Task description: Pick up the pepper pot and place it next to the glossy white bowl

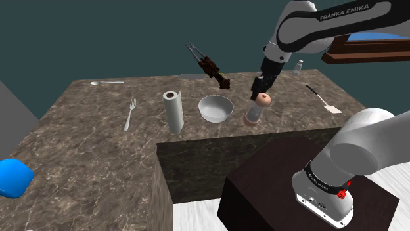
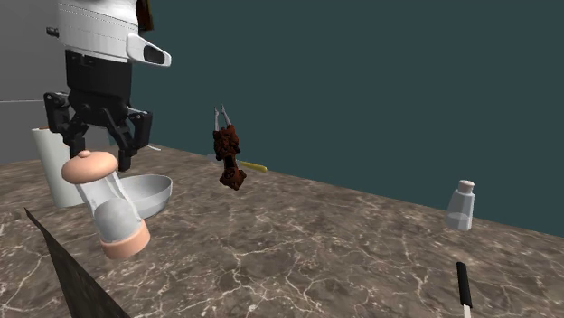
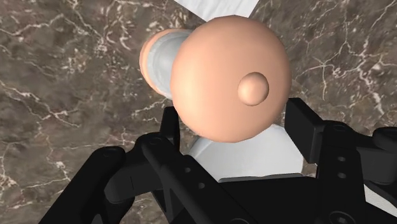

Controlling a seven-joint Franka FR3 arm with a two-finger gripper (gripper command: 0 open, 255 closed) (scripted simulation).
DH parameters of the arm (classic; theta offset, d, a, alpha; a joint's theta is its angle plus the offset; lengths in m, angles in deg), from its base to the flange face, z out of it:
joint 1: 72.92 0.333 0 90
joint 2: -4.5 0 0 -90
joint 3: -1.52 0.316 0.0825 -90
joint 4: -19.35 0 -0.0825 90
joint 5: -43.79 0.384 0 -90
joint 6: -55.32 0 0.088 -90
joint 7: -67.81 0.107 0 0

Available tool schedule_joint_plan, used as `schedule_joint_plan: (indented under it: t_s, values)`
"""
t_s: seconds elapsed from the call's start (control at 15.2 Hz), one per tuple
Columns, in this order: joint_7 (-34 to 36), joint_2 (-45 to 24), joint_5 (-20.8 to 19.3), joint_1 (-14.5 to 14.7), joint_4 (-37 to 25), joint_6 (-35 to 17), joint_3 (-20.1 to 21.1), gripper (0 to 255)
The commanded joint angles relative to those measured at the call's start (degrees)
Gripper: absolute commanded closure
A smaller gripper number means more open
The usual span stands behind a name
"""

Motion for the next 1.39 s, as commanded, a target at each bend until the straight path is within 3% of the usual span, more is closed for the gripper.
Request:
schedule_joint_plan:
  t_s: [0.0, 0.59, 0.66, 0.99, 1.25, 1.32]
  values:
    - [-0.53, -0.60, 0.15, 0.03, 1.34, -1.92, -0.18, 255]
    - [-0.89, -1.23, 0.32, 0.13, 2.22, -3.41, -0.29, 255]
    - [-0.90, -1.23, 0.32, 0.13, 2.22, -3.41, -0.29, 0]
    - [-0.89, -1.23, 0.32, 0.12, 2.22, -3.41, -0.29, 0]
    - [-0.28, 1.51, -1.12, -0.94, -3.29, 4.93, -0.82, 0]
    - [-0.27, 1.51, -1.13, -0.93, -3.29, 4.93, -0.82, 0]
